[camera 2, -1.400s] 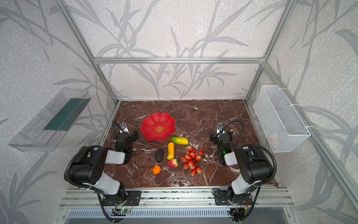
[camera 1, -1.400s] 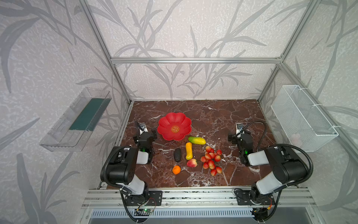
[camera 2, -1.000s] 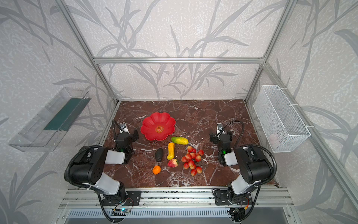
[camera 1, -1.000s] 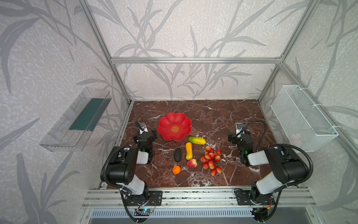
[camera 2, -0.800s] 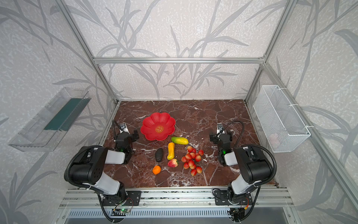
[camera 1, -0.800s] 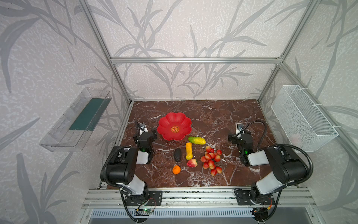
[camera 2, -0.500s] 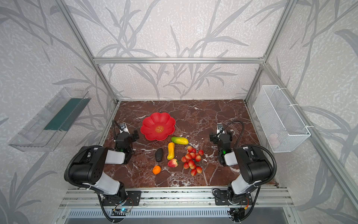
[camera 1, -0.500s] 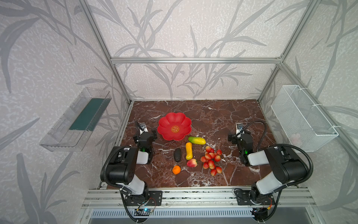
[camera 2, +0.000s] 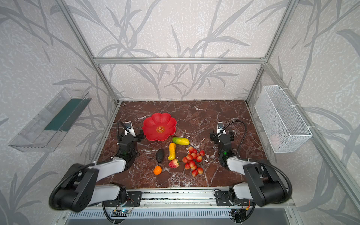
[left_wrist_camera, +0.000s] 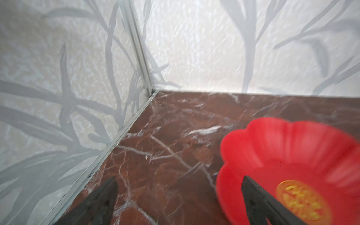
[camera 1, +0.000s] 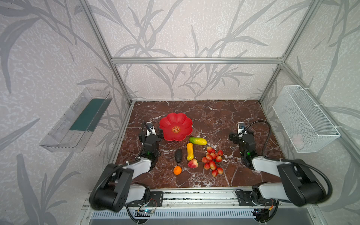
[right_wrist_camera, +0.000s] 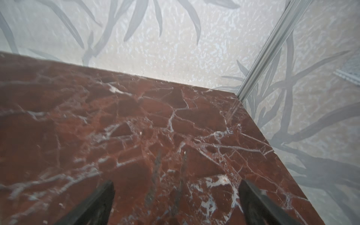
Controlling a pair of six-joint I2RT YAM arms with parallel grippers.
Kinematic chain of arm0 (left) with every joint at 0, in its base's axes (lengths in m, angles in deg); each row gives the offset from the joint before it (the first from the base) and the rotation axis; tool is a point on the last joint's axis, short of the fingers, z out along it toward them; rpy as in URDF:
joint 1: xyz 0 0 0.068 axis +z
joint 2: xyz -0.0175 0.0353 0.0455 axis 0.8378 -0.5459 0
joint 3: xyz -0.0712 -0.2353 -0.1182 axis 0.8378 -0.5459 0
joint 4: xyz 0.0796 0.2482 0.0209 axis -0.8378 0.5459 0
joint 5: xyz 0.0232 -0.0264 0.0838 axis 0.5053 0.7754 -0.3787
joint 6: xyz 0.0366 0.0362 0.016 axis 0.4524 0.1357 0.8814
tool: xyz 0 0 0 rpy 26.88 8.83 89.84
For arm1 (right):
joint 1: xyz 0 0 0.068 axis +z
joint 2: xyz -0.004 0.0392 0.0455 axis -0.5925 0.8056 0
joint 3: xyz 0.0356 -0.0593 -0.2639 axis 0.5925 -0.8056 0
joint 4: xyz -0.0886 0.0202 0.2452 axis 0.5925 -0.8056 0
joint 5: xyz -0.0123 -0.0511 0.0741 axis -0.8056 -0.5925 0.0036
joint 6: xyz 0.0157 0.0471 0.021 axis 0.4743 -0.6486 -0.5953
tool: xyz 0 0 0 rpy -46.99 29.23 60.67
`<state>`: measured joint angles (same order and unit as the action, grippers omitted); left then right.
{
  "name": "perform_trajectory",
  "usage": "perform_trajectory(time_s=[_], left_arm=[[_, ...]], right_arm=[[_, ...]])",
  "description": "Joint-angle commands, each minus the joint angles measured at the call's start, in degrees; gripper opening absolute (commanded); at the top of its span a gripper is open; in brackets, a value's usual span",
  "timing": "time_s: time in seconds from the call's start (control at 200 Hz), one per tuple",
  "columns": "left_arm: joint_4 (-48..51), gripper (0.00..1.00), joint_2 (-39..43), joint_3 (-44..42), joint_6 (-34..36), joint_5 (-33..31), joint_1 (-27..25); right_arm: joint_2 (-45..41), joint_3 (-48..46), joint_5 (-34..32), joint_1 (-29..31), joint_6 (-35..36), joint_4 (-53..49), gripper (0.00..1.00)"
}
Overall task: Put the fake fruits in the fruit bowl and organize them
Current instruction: 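Raise both arms from rest toward the fruits, then grasp the dark avocado with the left gripper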
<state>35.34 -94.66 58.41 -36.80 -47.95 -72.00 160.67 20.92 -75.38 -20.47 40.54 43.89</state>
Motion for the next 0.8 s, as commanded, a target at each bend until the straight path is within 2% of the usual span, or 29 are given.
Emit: perform_trajectory(time_s=[0.0, 0.02, 0.085, 0.17, 0.225, 0.27, 0.39, 0.46, 0.57, 0.685, 0.795], left_arm=[[25.6, 0.99, 10.4, 8.2, -14.9, 0.3, 0.8], [25.8, 0.99, 11.8, 8.1, -16.7, 1.7, 1.0], [26.8, 0.98, 16.1, 7.3, -18.7, 9.8, 1.2], [38.9, 0.85, 19.6, 10.6, -22.6, 15.7, 1.1], [49.3, 0.84, 19.6, 14.3, -25.1, 17.4, 1.1], [54.6, 0.84, 19.0, 16.1, -24.2, 21.3, 0.9], [62.6, 0.79, 17.9, 16.9, -29.0, 28.8, -1.3], [64.8, 0.76, 18.6, 15.3, -32.7, 29.0, -5.5], [66.5, 0.76, 19.9, 11.4, -38.1, 24.8, -13.1], [62.6, 0.76, 18.9, 7.1, -42.0, 24.1, -18.4], [59.1, 0.78, 14.2, 5.9, -43.0, 23.2, -21.8]], right_arm=[[-8.5, 8.6, 3.5, -2.5, -16.5, -23.0, 0.99], [-9.3, 9.3, 5.3, -2.9, -18.9, -25.1, 0.99], [-11.8, 9.2, 13.5, -4.5, -19.3, -27.7, 0.99], [-15.8, 7.1, 15.4, -4.5, -21.6, -29.5, 0.99], [-17.4, 6.8, 16.8, -4.4, -22.3, -32.6, 1.00], [-18.1, 7.3, 18.2, -4.5, -22.8, -35.9, 1.00], [-18.5, 7.7, 23.2, -4.4, -22.3, -41.0, 1.00], [-19.1, 5.7, 25.1, -4.4, -24.3, -39.8, 1.00], [-18.8, 4.0, 27.2, -4.2, -27.0, -39.4, 0.99], [-17.3, 3.6, 27.6, -3.7, -27.1, -40.3, 0.98], [-16.0, 3.8, 29.2, -3.6, -27.4, -41.4, 0.97]])
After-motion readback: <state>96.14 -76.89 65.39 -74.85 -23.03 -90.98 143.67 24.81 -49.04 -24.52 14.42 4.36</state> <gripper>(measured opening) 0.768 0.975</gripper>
